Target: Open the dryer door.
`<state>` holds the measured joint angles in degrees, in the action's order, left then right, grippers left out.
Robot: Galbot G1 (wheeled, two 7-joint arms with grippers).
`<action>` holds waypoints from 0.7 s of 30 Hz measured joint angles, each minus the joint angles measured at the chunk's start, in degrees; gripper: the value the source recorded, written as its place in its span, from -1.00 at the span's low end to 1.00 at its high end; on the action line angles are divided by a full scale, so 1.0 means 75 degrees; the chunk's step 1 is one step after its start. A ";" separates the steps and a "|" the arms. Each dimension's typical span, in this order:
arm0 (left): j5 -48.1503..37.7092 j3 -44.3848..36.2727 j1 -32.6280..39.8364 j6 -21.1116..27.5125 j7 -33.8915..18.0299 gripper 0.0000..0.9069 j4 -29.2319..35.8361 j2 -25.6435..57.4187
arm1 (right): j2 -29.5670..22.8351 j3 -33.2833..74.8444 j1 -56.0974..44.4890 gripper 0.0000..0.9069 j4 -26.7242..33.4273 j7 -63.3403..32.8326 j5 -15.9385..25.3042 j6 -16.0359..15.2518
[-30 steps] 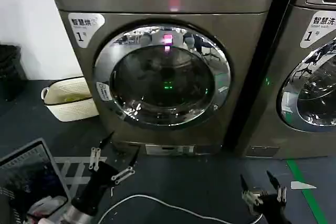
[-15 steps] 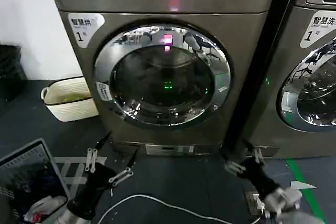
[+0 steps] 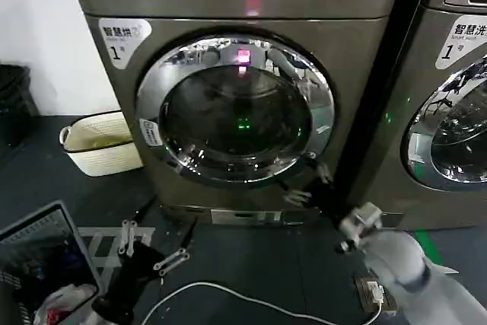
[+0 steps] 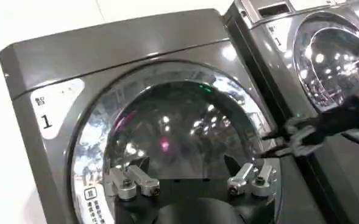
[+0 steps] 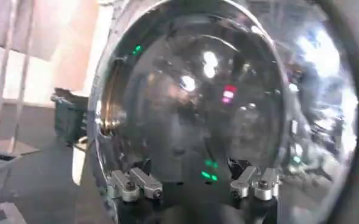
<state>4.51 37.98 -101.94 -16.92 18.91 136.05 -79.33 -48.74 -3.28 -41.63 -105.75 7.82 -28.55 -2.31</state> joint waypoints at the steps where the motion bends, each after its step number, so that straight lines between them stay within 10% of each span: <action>1: 0.0002 0.0002 0.0001 0.0002 0.0005 1.00 0.0003 -0.0008 | -0.0041 -0.0146 0.0180 1.00 0.0074 -0.0004 -0.0006 -0.0014; 21: 0.0148 0.0030 -0.0126 -0.0075 0.0028 1.00 0.0034 -0.0184 | -0.1499 -0.2408 0.2646 1.00 0.1531 -0.0128 -0.0004 -0.0204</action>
<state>5.62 38.20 -102.88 -17.48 19.12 136.31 -80.72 -59.98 -21.34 -21.79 -94.27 6.86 -28.58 -3.84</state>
